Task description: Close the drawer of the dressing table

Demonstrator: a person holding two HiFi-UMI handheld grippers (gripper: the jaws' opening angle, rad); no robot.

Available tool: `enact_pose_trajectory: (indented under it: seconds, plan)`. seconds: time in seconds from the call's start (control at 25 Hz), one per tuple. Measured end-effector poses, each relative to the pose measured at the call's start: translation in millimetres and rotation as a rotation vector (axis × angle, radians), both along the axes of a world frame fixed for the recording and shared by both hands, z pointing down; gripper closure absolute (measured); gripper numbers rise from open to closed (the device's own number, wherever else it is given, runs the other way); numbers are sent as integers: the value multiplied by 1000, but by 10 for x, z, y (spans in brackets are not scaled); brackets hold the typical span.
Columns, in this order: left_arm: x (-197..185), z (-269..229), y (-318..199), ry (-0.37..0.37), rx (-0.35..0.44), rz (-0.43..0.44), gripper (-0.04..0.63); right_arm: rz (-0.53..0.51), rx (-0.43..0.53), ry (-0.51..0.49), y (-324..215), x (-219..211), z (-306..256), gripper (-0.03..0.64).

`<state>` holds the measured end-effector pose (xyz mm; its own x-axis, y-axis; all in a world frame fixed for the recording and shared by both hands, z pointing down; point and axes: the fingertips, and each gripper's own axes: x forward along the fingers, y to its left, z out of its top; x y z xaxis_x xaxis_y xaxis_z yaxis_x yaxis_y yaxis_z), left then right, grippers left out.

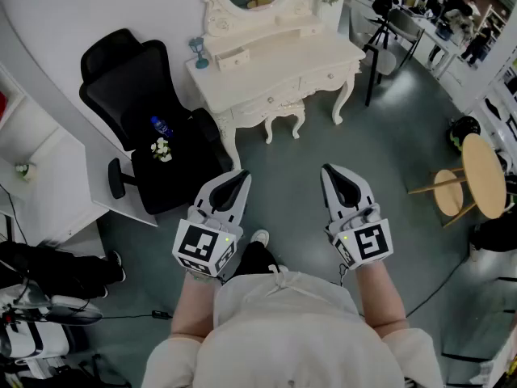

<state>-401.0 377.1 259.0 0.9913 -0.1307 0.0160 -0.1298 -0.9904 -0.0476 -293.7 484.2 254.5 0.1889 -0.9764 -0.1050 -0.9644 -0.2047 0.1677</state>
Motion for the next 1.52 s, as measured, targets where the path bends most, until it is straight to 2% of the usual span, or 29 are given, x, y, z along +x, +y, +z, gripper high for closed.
enact_pose_trajectory:
  seconds: [0.48,0.64,0.72,0.76,0.8,0.84,0.92,1.0,1.28,1.52]
  plan:
    - [4,88,7,-17,-45,-17,578,6,-31,16,-12,-9,74,614]
    - [50,131,38,-21,-42,-21,578,33,-21,-18,32,81,125,612]
    - [94,108,23,0,-38,-32,573,31,-20,-27,28,124,148,611]
    - [129,83,-3,20,-45,-42,496,26,-20,-27,19,146,150,611]
    - [170,56,-40,40,-60,-51,331,21,-18,-27,5,172,145,611]
    - [215,36,-86,58,-79,-60,272,16,-15,-29,-17,203,136,611]
    - [308,27,-201,71,-107,-83,255,9,-11,-34,-84,283,128,611]
    - [418,60,-327,55,-101,-108,252,7,-12,-39,-172,395,147,611]
    - [958,390,-888,-76,-67,-144,252,-6,-55,-57,-653,952,375,611]
    - [1635,500,-1594,-79,-103,-134,253,-10,-118,-36,-1402,1592,447,611]
